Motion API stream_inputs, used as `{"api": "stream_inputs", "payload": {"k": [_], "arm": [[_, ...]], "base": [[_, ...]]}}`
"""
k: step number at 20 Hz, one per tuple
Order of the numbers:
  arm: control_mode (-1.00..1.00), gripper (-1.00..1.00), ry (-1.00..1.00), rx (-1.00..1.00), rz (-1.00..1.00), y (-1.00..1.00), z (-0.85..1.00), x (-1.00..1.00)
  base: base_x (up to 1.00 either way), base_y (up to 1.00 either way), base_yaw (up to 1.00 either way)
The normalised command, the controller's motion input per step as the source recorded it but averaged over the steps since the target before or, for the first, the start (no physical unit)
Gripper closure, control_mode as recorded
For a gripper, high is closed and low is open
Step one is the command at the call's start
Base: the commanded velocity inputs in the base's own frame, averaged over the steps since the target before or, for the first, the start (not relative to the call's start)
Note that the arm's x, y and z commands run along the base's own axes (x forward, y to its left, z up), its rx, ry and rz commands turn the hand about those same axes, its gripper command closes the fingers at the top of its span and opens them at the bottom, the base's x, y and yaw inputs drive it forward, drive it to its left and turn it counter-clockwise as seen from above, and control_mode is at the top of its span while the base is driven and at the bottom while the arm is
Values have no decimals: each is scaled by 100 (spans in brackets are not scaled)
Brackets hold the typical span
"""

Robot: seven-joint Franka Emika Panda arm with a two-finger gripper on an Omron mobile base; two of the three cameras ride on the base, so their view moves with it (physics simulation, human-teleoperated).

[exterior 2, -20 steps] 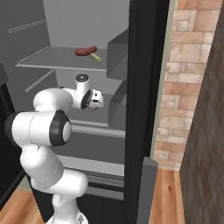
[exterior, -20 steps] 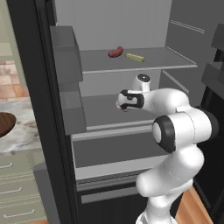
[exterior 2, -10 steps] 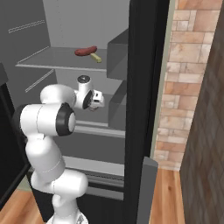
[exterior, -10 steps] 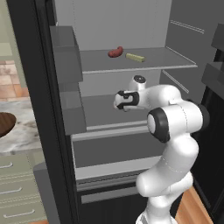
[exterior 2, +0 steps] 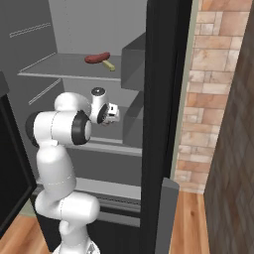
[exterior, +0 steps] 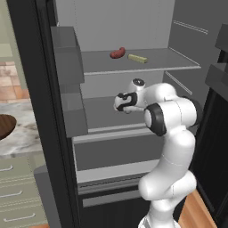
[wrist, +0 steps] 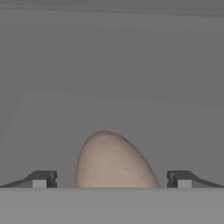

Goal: Pick the egg and butter from the fridge and place them by the bowl for mixing.

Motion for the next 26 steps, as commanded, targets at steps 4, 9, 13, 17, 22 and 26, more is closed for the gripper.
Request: {"api": "stream_inputs", "payload": {"k": [4, 9, 13, 17, 22, 26], "arm": [[-100, -100, 0, 0, 0, 0, -19, 16], [-100, -100, 0, 0, 0, 0, -24, 0], [-100, -100, 0, 0, 0, 1, -29, -4], [-100, -100, 0, -1, 0, 0, -33, -16], [-100, -100, 0, -2, 0, 0, -38, -21], [-100, -100, 0, -1, 0, 0, -38, -10]], "base": [[0, 0, 0], [0, 0, 0], [0, 0, 0], [0, 0, 0], [0, 0, 0], [0, 0, 0]]}}
